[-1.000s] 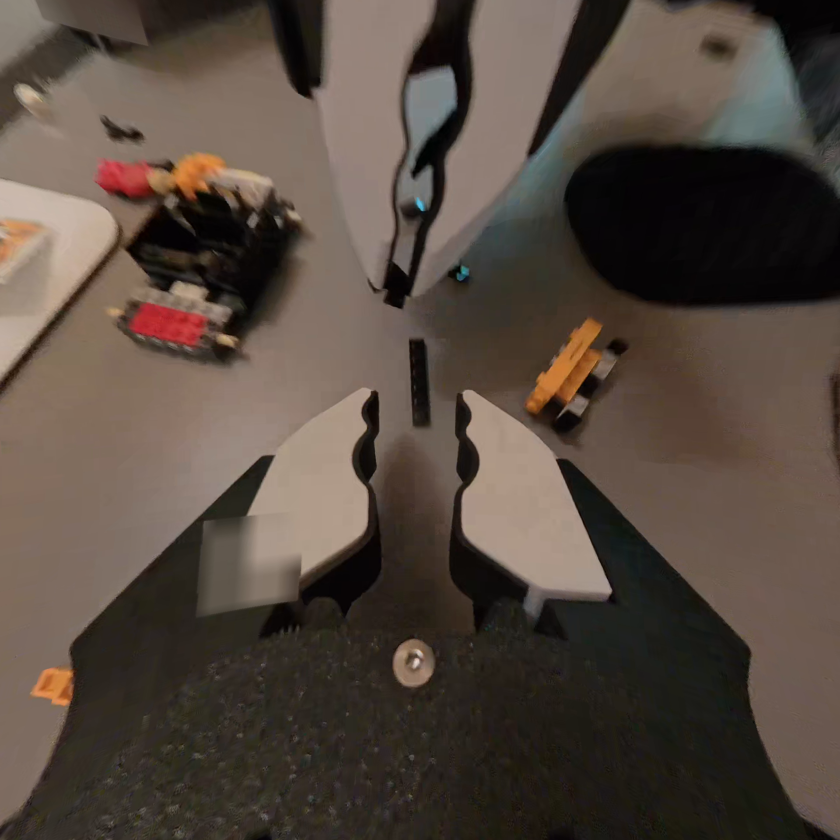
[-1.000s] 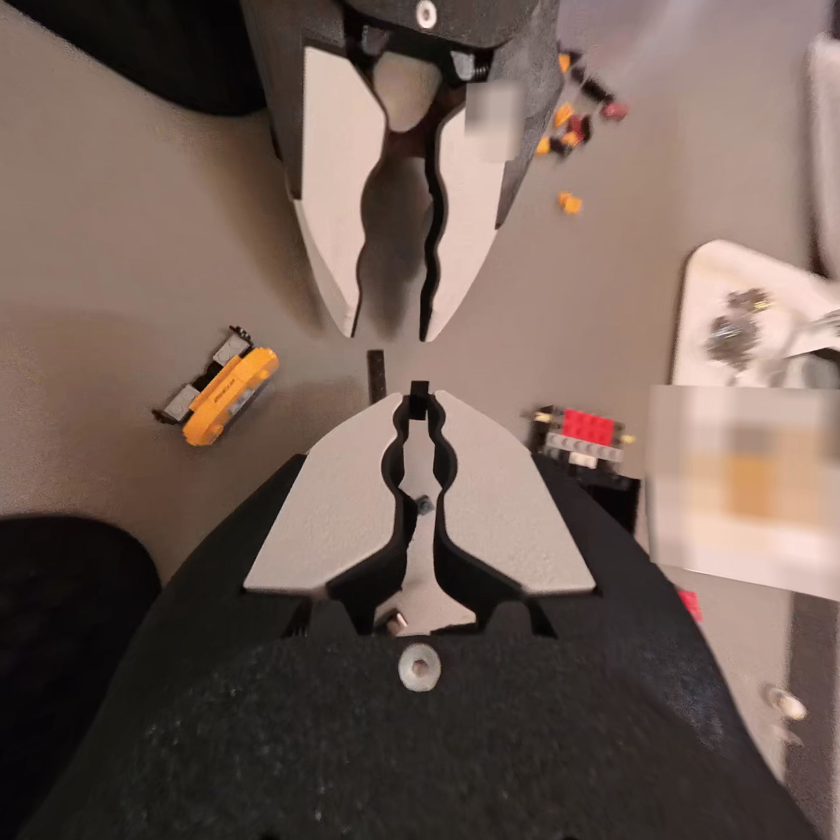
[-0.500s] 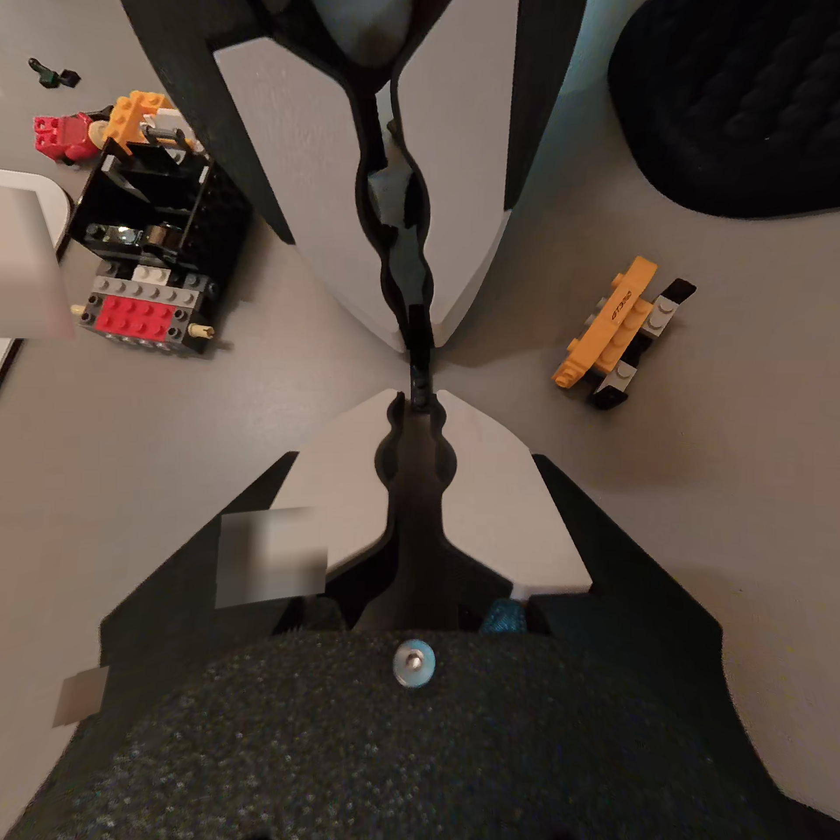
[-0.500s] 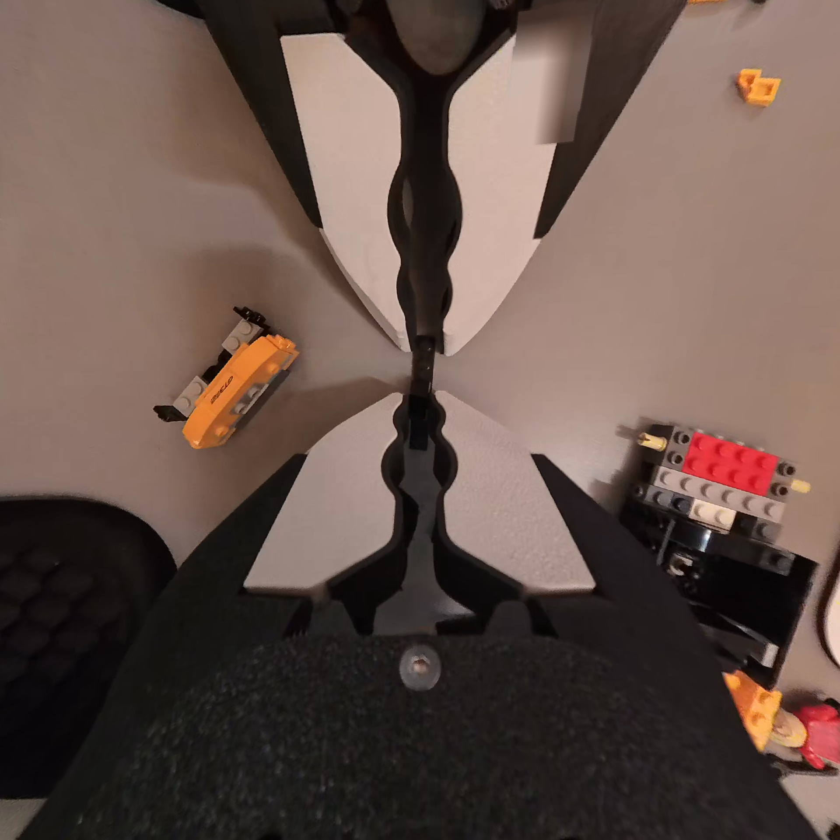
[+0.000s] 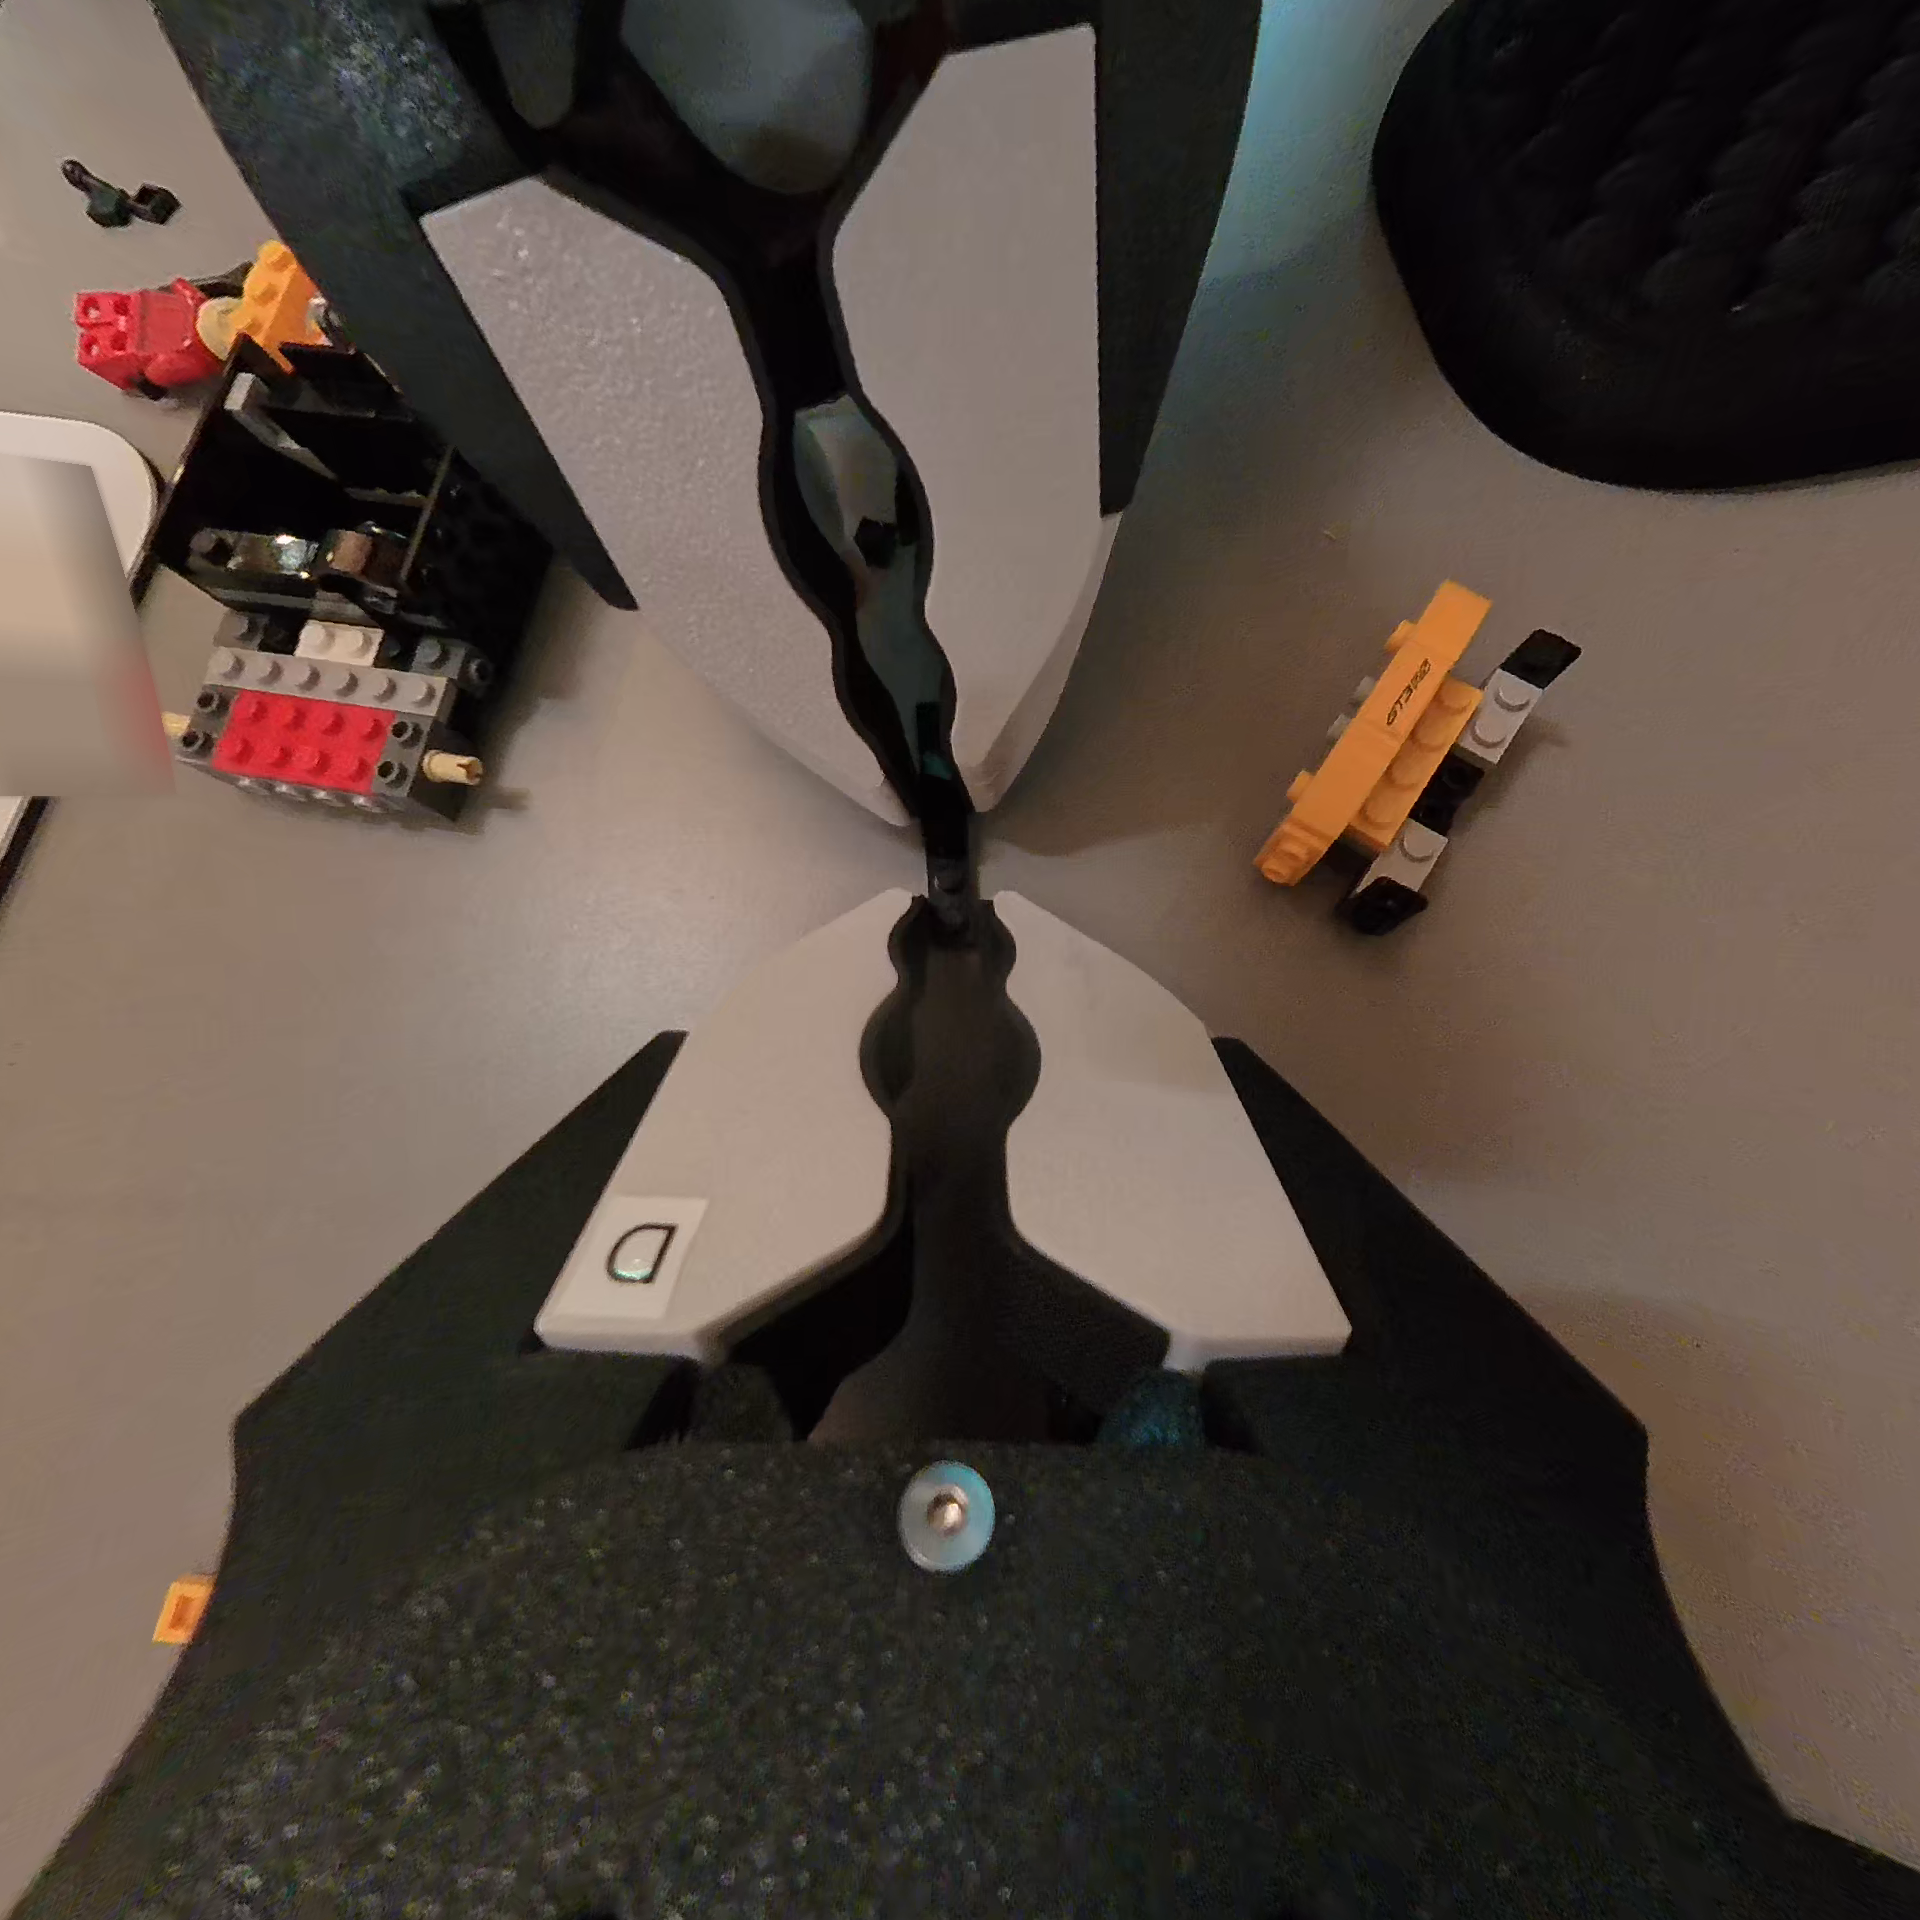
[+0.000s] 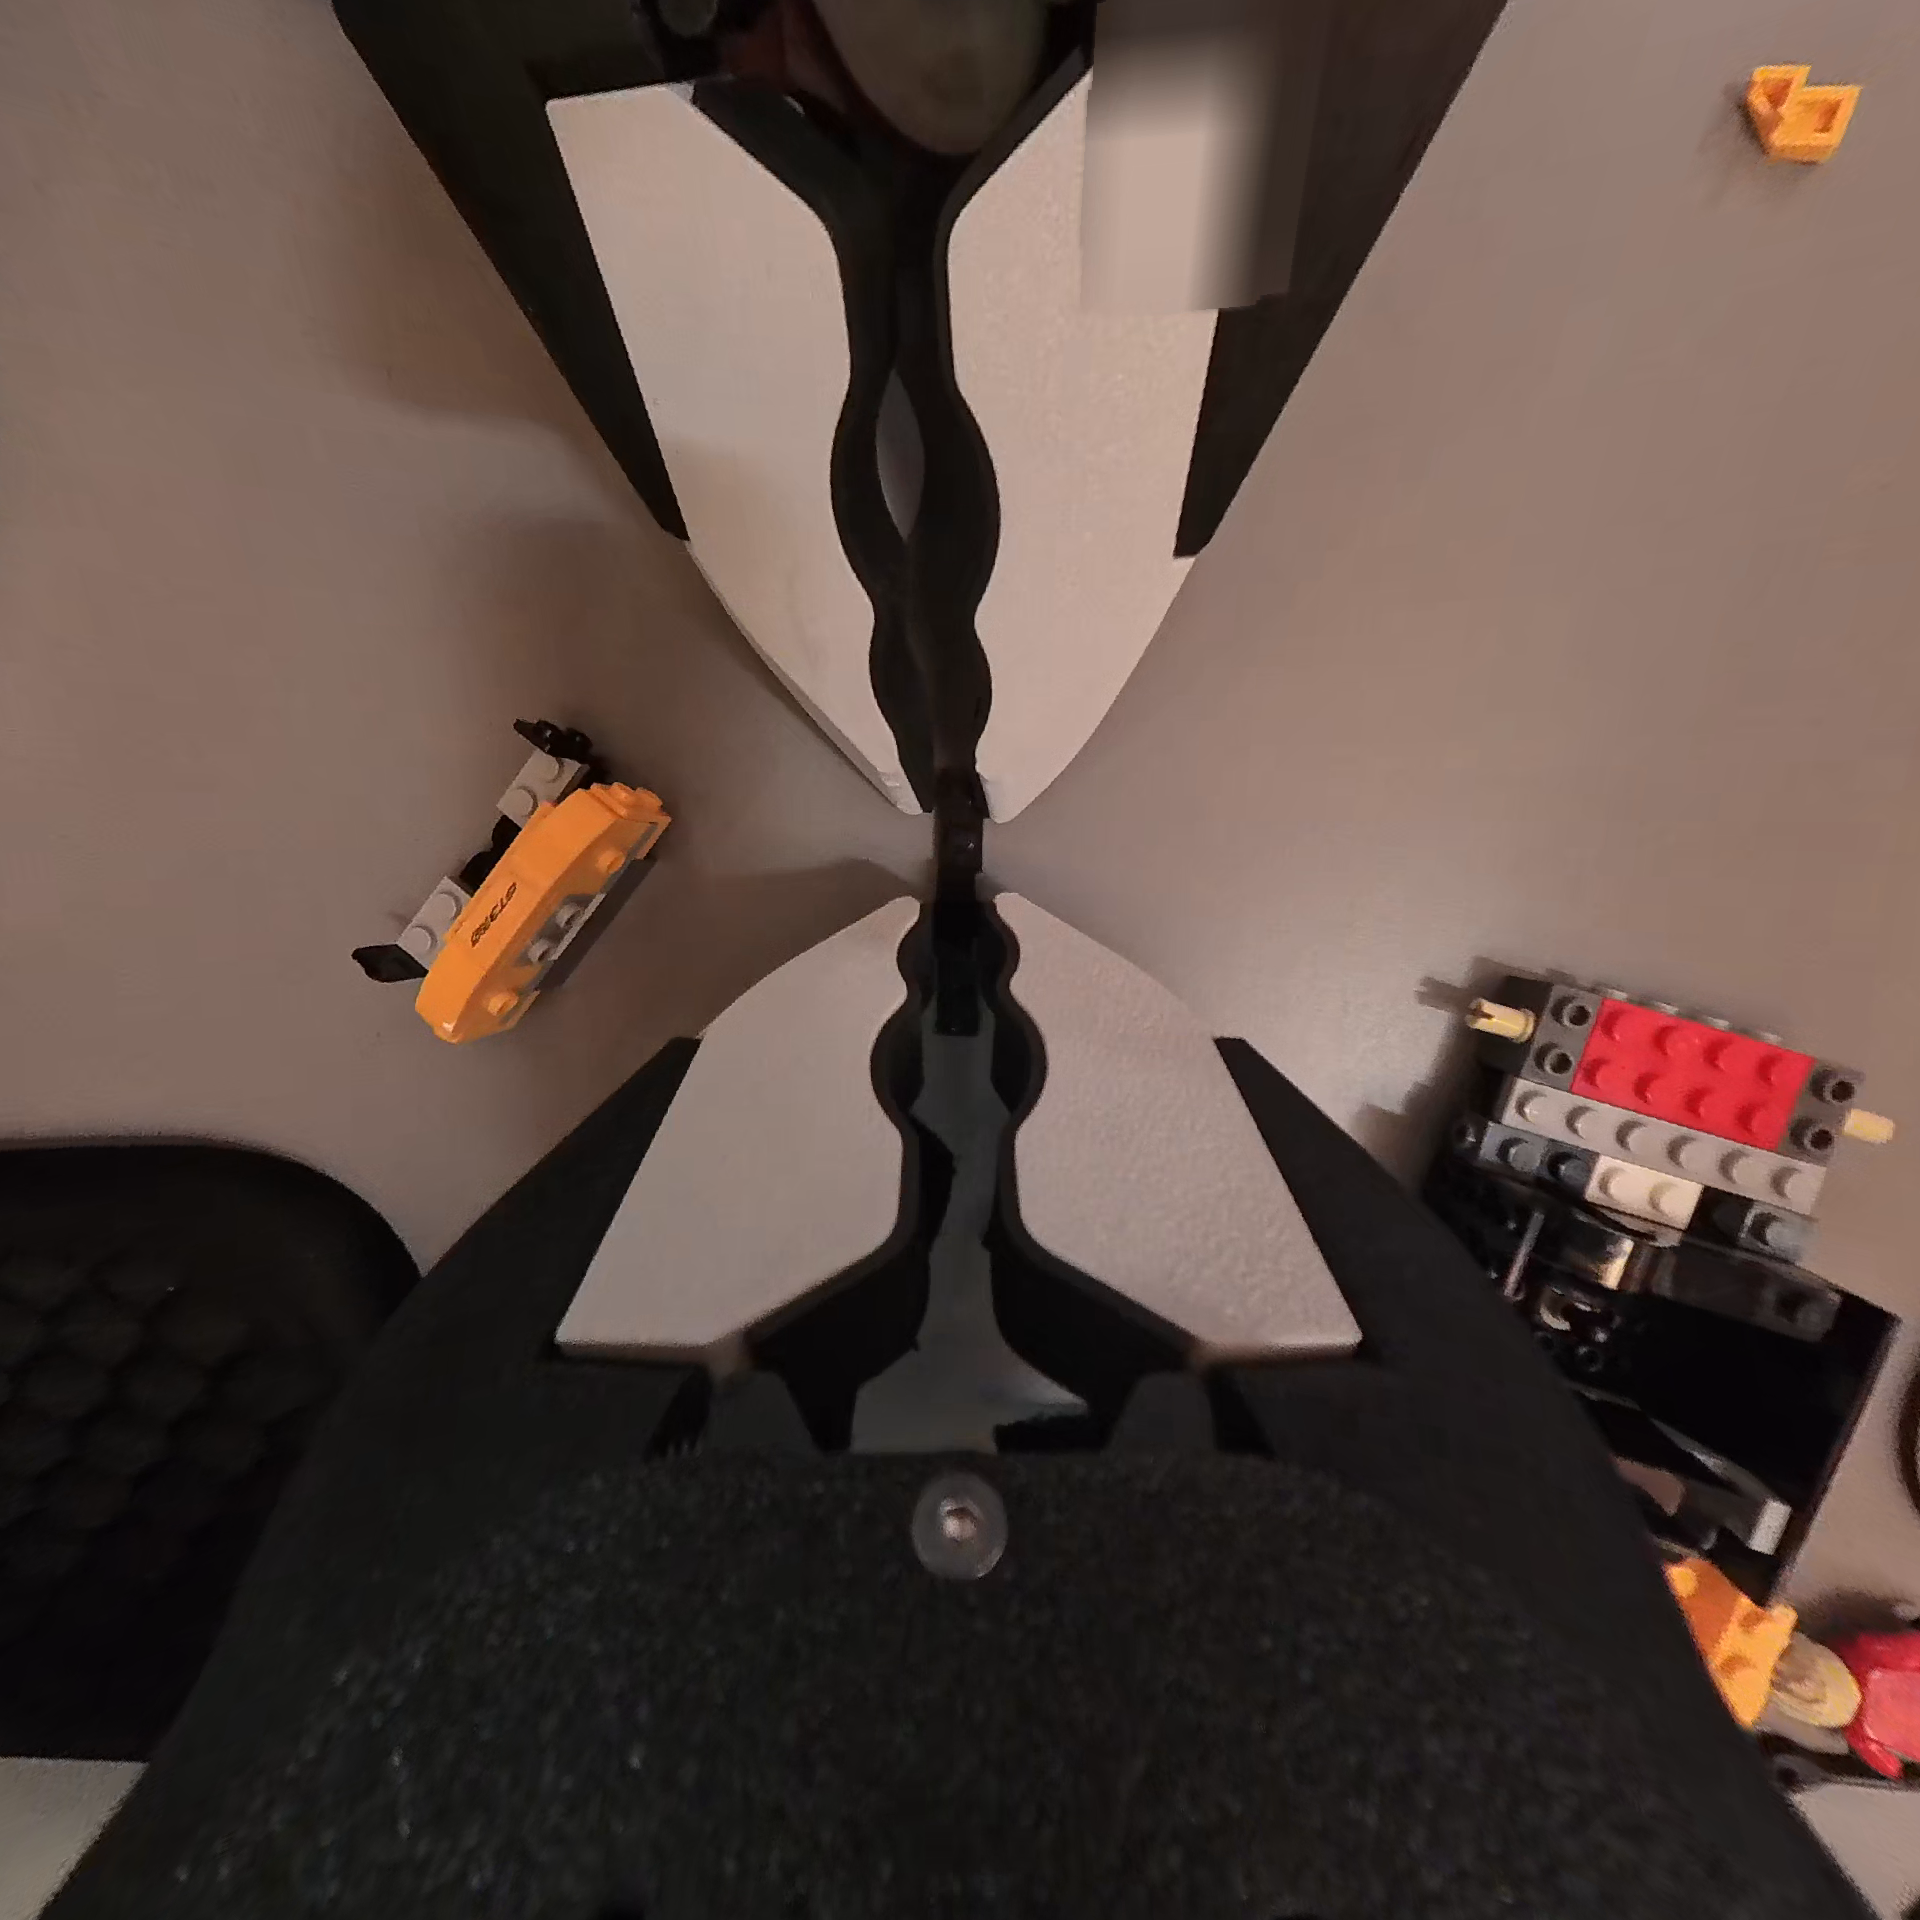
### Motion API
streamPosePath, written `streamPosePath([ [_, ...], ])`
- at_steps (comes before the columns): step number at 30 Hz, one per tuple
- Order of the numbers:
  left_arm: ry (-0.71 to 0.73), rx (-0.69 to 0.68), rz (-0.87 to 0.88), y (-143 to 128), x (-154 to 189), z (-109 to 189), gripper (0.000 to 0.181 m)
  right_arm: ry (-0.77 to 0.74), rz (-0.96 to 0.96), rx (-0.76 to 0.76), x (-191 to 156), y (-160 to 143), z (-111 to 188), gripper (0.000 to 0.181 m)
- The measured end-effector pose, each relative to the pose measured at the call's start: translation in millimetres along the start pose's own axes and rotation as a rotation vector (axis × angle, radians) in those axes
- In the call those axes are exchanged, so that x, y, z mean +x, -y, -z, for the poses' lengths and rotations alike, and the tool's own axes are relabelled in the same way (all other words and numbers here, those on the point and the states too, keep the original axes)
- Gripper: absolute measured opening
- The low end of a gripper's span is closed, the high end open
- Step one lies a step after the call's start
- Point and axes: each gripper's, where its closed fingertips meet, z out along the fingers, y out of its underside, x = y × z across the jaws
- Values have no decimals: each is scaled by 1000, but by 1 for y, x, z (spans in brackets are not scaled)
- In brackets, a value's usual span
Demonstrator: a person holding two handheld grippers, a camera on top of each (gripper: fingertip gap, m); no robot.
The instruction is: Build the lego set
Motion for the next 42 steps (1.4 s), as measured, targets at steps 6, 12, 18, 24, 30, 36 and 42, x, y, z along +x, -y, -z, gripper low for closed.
streamPosePath([
  [6,-1,2,0,0,0,0,9,-6,9,-6,1,-1,-1,8],
  [12,-1,2,-3,0,1,0,9,-5,7,-3,1,-1,0,10],
  [18,1,2,-5,0,1,0,9,0,11,8,0,0,3,13],
  [24,2,-1,-13,1,1,-1,9,-21,-38,83,1,-3,27,16],
  [30,-19,-9,-24,1,2,-2,8,9,-108,145,-5,-12,40,17],
  [36,-72,9,-59,0,6,1,7,97,-159,188,-14,-10,35,19],
  [42,-158,43,-84,3,18,9,7,229,-259,245,-22,-2,33,24],
])
